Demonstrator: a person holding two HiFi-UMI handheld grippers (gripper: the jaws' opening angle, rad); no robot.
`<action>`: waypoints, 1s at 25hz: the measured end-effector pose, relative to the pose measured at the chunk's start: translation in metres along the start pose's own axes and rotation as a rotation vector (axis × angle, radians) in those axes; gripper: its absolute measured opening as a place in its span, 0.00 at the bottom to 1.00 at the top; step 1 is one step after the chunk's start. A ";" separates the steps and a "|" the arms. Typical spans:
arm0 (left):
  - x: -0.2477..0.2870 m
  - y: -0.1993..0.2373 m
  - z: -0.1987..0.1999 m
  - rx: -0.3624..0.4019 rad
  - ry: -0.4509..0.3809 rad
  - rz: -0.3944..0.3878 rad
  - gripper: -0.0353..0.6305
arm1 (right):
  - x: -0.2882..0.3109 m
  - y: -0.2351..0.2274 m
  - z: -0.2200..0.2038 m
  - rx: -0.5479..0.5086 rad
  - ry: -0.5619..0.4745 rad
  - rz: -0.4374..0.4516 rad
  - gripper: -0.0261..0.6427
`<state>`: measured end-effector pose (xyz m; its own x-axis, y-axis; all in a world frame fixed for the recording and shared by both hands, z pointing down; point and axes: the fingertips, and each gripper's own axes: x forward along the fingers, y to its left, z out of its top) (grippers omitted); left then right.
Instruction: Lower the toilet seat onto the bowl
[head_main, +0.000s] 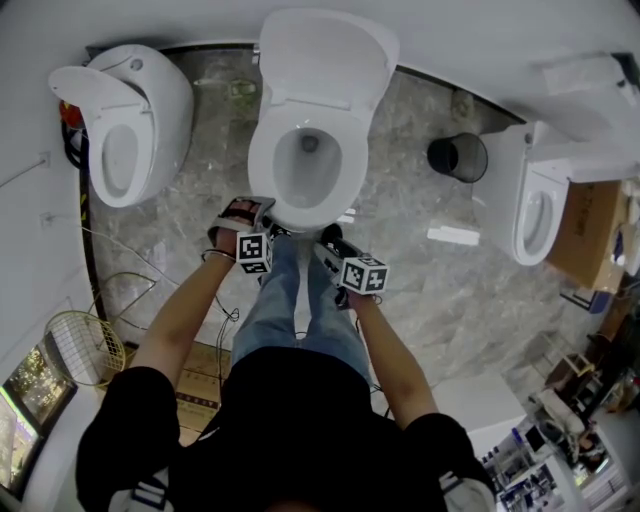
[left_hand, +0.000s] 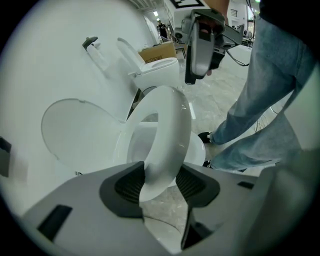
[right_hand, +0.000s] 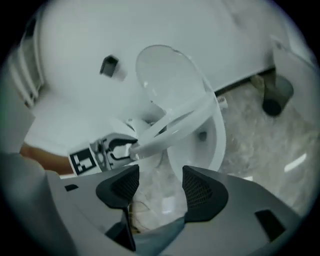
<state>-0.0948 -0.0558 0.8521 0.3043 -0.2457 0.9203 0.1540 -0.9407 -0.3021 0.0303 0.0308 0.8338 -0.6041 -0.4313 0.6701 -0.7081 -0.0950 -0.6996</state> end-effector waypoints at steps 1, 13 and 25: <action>0.001 -0.002 0.000 0.001 0.003 -0.007 0.34 | 0.002 -0.004 0.000 0.109 -0.027 0.036 0.47; 0.013 -0.023 -0.005 0.034 0.035 -0.075 0.37 | 0.014 -0.025 0.019 0.755 -0.285 0.235 0.47; 0.005 -0.044 -0.021 -0.165 0.067 -0.123 0.43 | 0.043 -0.048 0.022 0.837 -0.312 0.147 0.25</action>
<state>-0.1196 -0.0209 0.8752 0.2288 -0.1363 0.9639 0.0285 -0.9888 -0.1466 0.0464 -0.0031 0.8904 -0.4547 -0.7029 0.5470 -0.0601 -0.5885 -0.8063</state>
